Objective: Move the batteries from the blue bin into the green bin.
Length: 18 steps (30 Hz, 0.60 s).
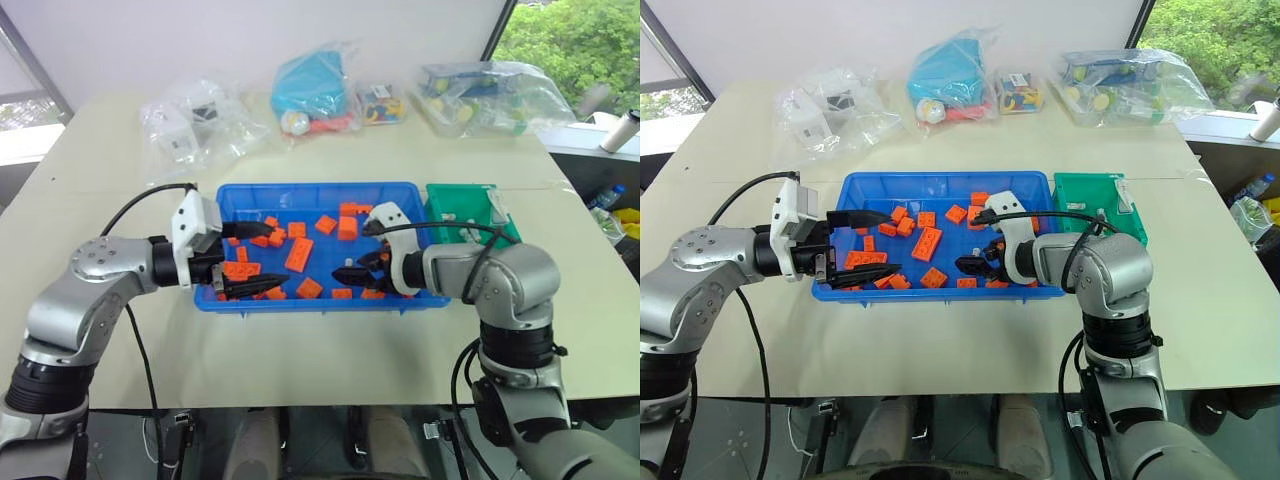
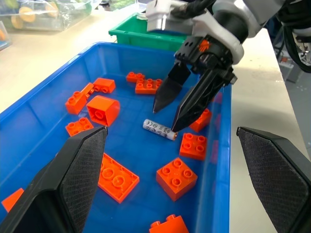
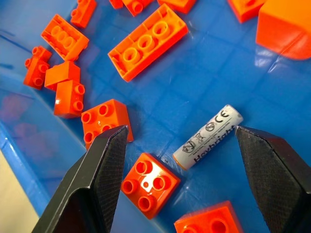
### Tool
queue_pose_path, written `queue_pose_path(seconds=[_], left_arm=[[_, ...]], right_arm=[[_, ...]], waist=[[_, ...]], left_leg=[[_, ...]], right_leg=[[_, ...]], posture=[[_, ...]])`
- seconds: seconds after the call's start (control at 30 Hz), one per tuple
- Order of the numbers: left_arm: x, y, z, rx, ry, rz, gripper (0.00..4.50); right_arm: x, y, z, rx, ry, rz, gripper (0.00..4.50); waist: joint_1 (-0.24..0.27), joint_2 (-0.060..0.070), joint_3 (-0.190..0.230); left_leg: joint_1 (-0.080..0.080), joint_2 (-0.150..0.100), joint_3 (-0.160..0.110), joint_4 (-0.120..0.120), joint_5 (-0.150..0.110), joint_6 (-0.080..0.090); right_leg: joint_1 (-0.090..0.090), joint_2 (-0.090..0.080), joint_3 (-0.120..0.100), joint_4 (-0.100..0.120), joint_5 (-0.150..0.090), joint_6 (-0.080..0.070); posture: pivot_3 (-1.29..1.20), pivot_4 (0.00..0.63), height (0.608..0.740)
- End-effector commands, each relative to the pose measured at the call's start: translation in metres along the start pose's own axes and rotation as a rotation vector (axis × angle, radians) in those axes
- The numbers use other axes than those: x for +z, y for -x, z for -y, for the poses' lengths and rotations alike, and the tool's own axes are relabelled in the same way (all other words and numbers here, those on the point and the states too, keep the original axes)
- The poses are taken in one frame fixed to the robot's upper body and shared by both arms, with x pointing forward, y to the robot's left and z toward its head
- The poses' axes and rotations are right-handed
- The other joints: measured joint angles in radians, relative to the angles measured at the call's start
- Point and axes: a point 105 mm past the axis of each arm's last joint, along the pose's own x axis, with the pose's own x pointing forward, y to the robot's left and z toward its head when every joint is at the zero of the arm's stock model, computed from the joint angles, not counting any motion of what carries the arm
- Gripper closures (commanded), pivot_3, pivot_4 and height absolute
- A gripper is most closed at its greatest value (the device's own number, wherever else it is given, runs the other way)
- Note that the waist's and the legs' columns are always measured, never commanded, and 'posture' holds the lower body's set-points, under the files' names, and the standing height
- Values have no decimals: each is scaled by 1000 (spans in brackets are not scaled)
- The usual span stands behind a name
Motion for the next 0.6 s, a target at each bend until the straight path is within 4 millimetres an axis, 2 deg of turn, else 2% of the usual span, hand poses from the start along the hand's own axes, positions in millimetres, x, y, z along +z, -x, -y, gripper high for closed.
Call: queue_pose_path(seconds=[0.03,0.2,0.33,0.37,0.5,0.53,0.6], left_arm=[[11,0,2,1,-42,21,0],[13,0,5,-3,-42,32,0],[12,3,4,-1,-46,25,0],[12,3,4,-1,-47,25,0],[12,4,3,-1,-48,26,0],[11,4,3,-2,-47,26,0],[9,3,2,-5,-44,25,0]], right_arm=[[0,-10,3,-18,-3,-7,897],[-10,-19,11,-58,42,-42,897],[-15,-25,12,-63,92,-51,2083],[-15,-25,11,-61,98,-49,2605],[-10,-23,7,-45,110,-31,4243],[-7,-22,6,-39,109,-21,4448],[3,-16,6,-32,107,17,4445]], waist=[[-1,0,0],[0,0,0],[0,0,0],[-1,0,0],[-1,0,0],[-1,0,0],[0,0,0]], left_leg=[[0,0,0,0,0,0],[0,0,0,0,0,0],[1,0,0,0,0,0],[1,0,0,0,0,0],[1,0,0,0,0,0],[1,0,0,0,0,0],[1,0,0,0,0,0]], right_leg=[[0,0,0,0,0,0],[0,0,0,0,0,0],[1,0,0,0,0,0],[1,0,0,0,0,0],[1,0,0,0,0,0],[1,0,0,0,0,0],[1,0,0,0,0,0]], posture=[[0,150,736],[0,150,736],[0,150,736],[0,150,736],[0,150,736],[0,150,736],[0,150,736]])
